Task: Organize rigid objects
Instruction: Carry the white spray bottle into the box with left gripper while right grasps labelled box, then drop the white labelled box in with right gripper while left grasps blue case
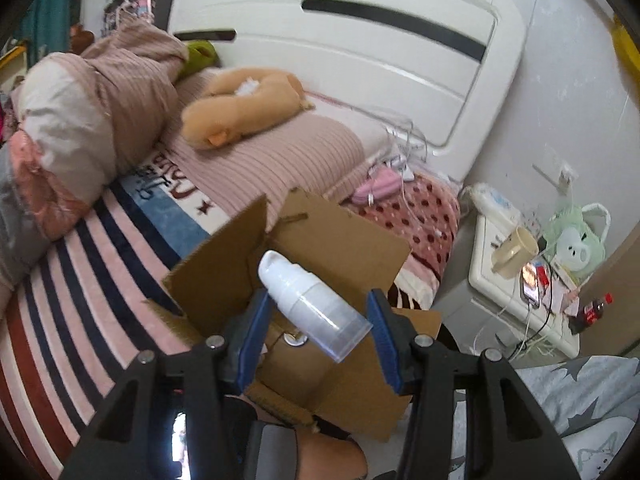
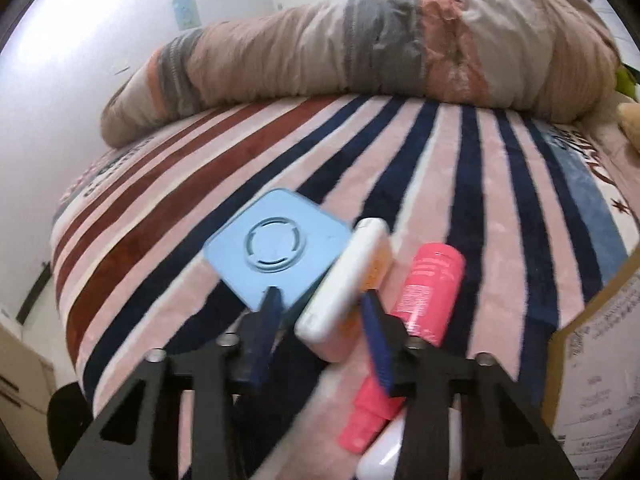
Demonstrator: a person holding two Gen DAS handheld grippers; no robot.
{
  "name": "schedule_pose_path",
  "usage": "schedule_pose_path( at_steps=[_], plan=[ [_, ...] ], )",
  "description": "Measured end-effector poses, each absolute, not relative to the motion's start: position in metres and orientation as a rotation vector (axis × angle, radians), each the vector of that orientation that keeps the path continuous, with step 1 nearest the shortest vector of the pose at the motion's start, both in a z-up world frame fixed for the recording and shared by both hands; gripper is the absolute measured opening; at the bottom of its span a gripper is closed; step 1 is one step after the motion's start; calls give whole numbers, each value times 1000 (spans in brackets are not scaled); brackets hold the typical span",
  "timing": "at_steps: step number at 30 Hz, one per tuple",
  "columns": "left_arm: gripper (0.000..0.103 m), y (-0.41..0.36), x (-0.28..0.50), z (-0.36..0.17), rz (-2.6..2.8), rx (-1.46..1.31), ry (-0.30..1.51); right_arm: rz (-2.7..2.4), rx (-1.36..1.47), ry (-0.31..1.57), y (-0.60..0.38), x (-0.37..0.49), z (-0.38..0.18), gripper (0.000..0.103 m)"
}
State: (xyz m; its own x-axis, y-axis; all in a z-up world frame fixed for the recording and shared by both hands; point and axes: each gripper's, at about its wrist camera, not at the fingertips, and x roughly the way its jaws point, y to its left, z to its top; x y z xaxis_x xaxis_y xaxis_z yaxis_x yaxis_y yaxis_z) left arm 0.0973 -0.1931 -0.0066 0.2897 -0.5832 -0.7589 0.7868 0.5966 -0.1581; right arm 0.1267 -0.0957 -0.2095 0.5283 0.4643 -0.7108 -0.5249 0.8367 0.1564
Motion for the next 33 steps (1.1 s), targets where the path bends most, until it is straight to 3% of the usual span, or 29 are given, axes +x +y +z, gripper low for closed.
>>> schedule_pose_path(
  at_steps=[5,9,17,21,30,33],
  plan=[
    [46,-211,120,-32,-859,305,978,588,-57,827,-102,127,-211,20],
    [74,-195,126,-32,-834,259,981,610,-4,841,-113,127,-210,17],
    [75,-109,105,3,-812,106,852,685,-28,849,-122,106,-210,16],
    [83,-54,89,-2,-706,50,796,693,-45,864,-124,95,-208,15],
    [84,43,74,-80,-441,-24,816,643,-100,906,-112,92,-214,18],
    [84,61,76,-104,-399,-51,833,602,-118,892,-105,98,-221,13]
  ],
)
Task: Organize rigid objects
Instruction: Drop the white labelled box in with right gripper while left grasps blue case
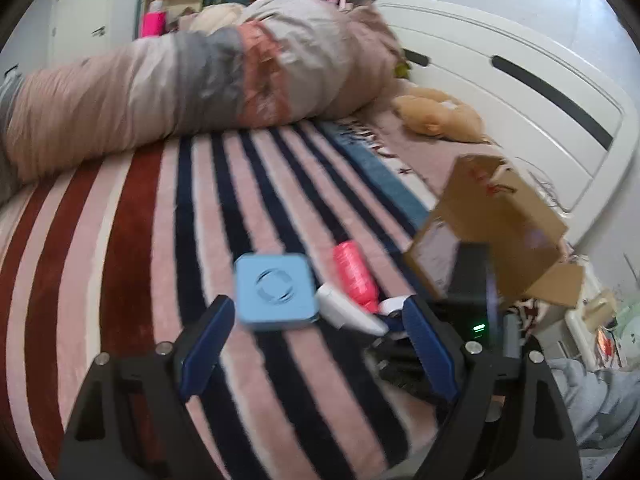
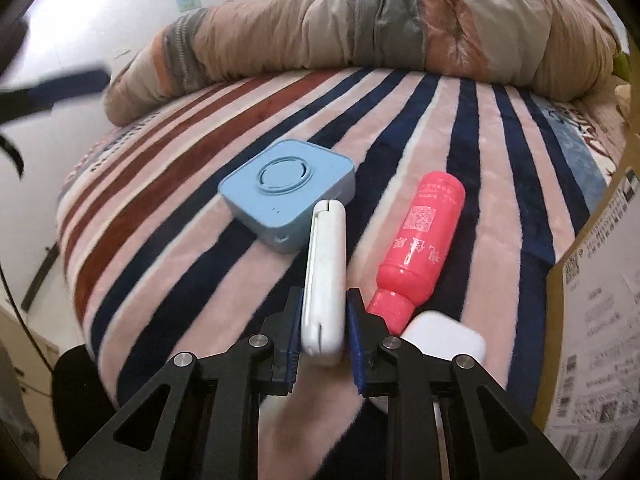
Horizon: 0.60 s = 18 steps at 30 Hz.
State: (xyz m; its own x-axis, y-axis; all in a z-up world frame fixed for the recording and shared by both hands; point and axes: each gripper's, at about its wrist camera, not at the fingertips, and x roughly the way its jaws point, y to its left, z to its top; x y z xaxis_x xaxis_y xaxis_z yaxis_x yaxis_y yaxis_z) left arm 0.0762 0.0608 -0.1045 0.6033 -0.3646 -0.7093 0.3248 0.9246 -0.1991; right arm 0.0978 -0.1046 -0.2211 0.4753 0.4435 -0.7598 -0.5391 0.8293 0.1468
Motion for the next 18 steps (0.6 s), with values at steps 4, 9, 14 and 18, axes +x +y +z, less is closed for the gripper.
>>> schedule_pose_path(
  at_steps=[4,9,14,18],
  plan=[
    [84,79,79,-129,-342,-74,851,572,-146,805,-99,85,-203,13],
    [84,83,89,-153,-322,-84,872,646,-113,639,-114,44,-111,13],
    [84,67,111,-179,-324,-65,915,580,-39,525,-183,20,-16,13],
    [84,49,132,-201,-305,-43,955,385,-68,632,-249,34,-10,13]
  ],
)
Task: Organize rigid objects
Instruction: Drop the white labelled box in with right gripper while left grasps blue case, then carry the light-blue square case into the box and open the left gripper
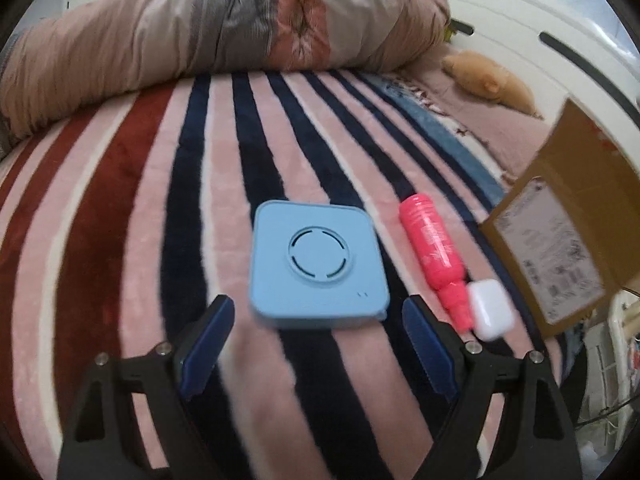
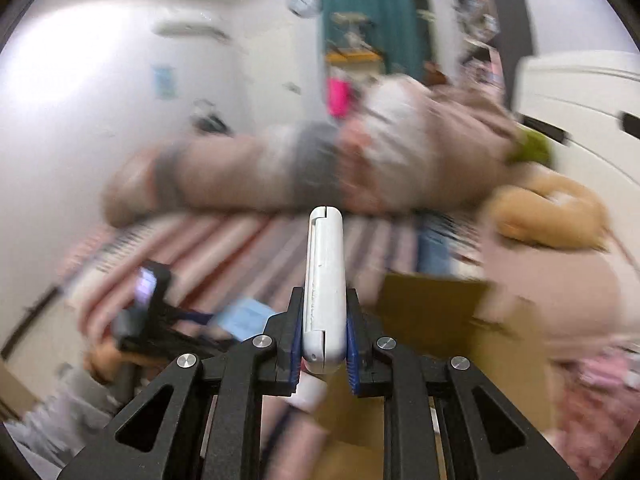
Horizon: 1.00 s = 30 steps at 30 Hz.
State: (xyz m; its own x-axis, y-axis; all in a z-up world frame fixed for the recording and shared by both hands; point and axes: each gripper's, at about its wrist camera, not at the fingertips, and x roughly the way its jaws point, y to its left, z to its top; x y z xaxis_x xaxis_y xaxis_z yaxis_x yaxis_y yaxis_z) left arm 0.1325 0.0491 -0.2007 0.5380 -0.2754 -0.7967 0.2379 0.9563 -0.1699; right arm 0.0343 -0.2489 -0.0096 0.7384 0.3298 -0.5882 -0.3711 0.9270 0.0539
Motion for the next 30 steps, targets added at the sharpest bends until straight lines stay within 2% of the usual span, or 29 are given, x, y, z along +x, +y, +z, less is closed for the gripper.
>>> schedule_pose_path(
  at_steps=[4,9,15,17,19,25,30],
  plan=[
    [84,34,154,-219,-258,-10,976,269,-83,811,-288,62,-49,13],
    [80,29,161,-224,-214,-18,950,194,-87,894,-301,68,-76,15],
    [79,31,153,-212,-248,-16,941,230,-81,849,-304,60,-65,44],
    [79,34,146,-196,-273,-24,915,300,-100,802,-296,57,-60,62],
    [79,36,137,-179,-300,-21,891,356,-136,736,-282,50,-51,84],
    [79,46,103,-117,-447,-60,845,655,-241,548,-214,19,-21,103],
    [79,40,81,-90,-611,-98,881,834,-364,598,-152,14,-44,103]
  ],
)
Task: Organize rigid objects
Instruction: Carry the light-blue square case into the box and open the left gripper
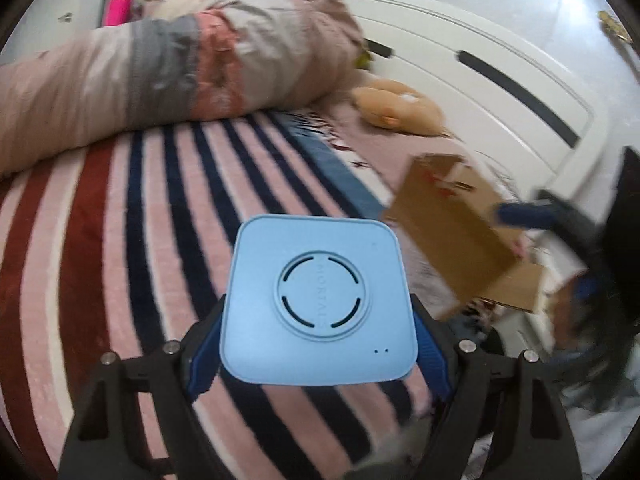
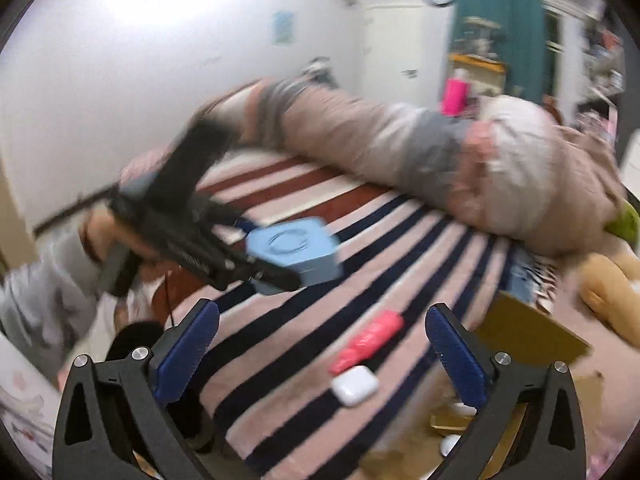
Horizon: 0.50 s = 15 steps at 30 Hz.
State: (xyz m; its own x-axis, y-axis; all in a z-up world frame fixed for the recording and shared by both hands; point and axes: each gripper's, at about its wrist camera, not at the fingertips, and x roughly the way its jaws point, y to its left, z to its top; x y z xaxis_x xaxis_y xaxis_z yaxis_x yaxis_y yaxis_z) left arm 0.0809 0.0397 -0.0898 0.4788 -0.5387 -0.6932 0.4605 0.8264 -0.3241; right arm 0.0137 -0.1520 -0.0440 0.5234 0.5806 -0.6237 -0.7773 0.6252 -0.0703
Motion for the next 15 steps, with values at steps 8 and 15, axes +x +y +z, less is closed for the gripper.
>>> schedule_pose_path(
  at_steps=[8,15],
  plan=[
    [79,26,57,-69,-694,-62,913,936,-396,610,-106,19,-71,103],
    [79,5,51,-47,-693,23,920,895,-408,574,-110,13,-59,78]
  ],
)
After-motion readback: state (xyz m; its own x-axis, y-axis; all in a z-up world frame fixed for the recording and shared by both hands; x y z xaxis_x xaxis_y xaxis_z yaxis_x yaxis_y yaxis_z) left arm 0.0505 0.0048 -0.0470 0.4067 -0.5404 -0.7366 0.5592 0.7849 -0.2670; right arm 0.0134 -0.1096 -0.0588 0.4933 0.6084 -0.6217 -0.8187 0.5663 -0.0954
